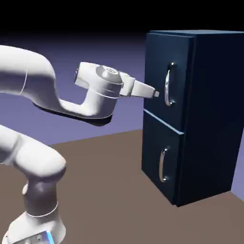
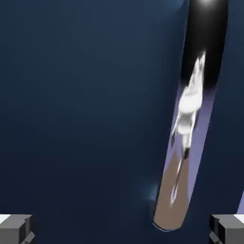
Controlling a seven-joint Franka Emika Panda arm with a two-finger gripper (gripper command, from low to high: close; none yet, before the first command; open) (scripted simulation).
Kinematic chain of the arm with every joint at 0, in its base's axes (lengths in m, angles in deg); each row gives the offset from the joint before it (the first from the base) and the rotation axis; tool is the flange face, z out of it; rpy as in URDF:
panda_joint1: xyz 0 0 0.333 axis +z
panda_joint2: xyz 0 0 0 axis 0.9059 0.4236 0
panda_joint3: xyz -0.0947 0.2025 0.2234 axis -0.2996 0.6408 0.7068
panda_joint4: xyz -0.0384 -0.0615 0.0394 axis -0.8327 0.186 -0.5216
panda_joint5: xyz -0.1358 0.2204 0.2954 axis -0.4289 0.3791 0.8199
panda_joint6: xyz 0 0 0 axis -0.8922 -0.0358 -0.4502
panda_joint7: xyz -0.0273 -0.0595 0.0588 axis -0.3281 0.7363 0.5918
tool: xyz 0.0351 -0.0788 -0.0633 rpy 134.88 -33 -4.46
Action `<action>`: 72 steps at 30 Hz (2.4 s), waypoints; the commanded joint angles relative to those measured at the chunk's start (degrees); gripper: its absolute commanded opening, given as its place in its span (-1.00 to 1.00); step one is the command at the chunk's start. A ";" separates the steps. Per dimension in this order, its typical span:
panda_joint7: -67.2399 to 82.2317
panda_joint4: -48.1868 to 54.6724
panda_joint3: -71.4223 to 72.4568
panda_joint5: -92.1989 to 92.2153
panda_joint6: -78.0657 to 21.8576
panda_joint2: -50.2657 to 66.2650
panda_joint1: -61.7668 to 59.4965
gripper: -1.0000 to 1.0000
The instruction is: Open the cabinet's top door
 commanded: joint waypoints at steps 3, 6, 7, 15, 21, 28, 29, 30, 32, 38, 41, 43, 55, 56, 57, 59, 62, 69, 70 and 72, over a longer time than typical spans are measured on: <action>-6.02 0.61 -2.03 -7.48 -0.66 -1.16 2.01 0.00; -12.04 1.23 -4.05 -14.95 -1.31 -2.32 4.01 0.00; -14.05 1.43 -4.73 -17.45 -1.53 -2.71 4.68 0.00; -30.10 3.07 -10.13 -37.38 -3.27 -5.80 10.03 0.00; -35.83 8.17 -15.53 -44.46 -5.44 -2.04 17.47 0.00; -36.86 7.05 -11.50 -41.25 -8.94 0.48 14.32 -1.00; -36.81 5.99 -9.42 -39.66 -9.74 0.49 12.32 -1.00; -36.85 5.02 -7.35 -38.15 -10.43 0.52 10.31 -1.00; -36.71 3.14 -3.19 -34.92 -11.78 0.37 6.47 -1.00; -36.83 -1.03 9.23 -25.60 -14.02 -0.38 -4.67 -1.00; -36.78 -2.64 15.46 -20.70 -14.50 -1.17 -10.06 -1.00; -36.72 -3.52 19.61 -17.46 -14.45 -1.82 -13.73 -1.00; -35.11 -6.63 43.36 2.56 -8.04 -8.99 -36.94 -1.00; -35.69 -6.50 44.74 2.98 -6.57 -9.50 -39.01 -1.00; -36.26 -6.36 46.01 3.33 -4.98 -10.04 -41.09 -1.00; -36.93 -6.18 48.45 4.54 -1.65 -11.41 -45.24 -1.00; -35.67 -6.56 52.36 9.28 3.22 -14.73 -51.47 -1.00; -22.83 -9.87 56.35 26.71 -1.71 -19.55 -49.83 -1.00; -21.05 -10.24 56.94 29.20 -3.75 -19.97 -48.59 -1.00; -17.85 -10.71 58.47 34.15 -8.52 -20.71 -45.90 -1.00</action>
